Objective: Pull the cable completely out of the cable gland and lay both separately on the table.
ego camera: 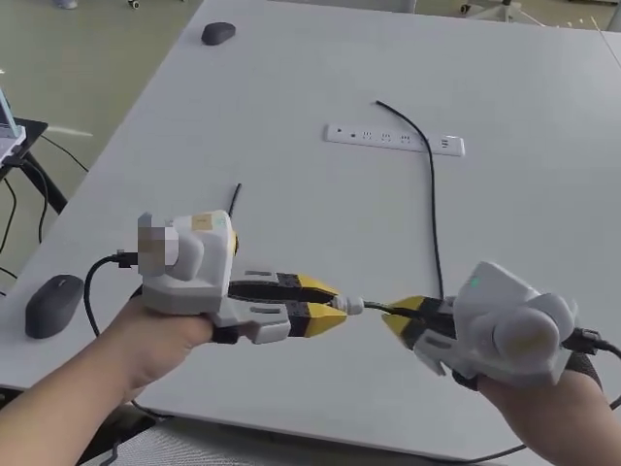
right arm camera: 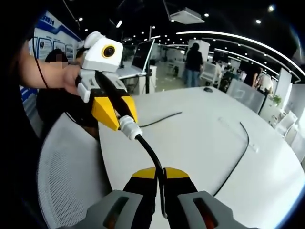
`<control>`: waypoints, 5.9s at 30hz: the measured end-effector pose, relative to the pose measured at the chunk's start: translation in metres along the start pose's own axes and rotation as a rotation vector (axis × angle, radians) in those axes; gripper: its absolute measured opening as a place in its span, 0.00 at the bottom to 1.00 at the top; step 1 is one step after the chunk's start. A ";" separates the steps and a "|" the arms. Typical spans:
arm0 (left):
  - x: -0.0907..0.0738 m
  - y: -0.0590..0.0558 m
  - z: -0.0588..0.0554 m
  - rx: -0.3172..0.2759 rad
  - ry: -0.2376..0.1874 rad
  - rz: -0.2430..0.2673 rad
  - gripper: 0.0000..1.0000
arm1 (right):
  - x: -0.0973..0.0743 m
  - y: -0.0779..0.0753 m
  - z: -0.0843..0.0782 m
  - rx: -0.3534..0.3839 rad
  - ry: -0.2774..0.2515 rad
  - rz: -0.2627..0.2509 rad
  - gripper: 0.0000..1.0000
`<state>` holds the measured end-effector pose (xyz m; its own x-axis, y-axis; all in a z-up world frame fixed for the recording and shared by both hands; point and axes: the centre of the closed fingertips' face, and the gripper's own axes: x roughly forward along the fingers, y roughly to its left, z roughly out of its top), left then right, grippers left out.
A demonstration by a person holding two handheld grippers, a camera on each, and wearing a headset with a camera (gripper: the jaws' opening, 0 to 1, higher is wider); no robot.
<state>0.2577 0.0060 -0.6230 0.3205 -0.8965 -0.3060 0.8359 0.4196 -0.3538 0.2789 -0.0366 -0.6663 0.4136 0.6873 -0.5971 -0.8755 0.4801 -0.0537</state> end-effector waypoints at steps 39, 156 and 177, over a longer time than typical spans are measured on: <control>-0.003 0.003 -0.006 -0.027 0.010 0.008 0.15 | -0.009 -0.016 -0.043 0.097 0.091 -0.091 0.09; 0.001 0.000 -0.011 0.006 0.040 0.027 0.15 | -0.019 -0.006 -0.025 0.022 0.073 -0.133 0.12; 0.003 0.002 -0.014 0.005 0.052 0.023 0.15 | 0.006 0.031 0.022 -0.338 0.055 -0.008 0.03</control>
<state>0.2541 0.0063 -0.6367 0.3162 -0.8780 -0.3592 0.8310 0.4390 -0.3415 0.2599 -0.0055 -0.6537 0.4152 0.6494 -0.6371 -0.9092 0.2715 -0.3158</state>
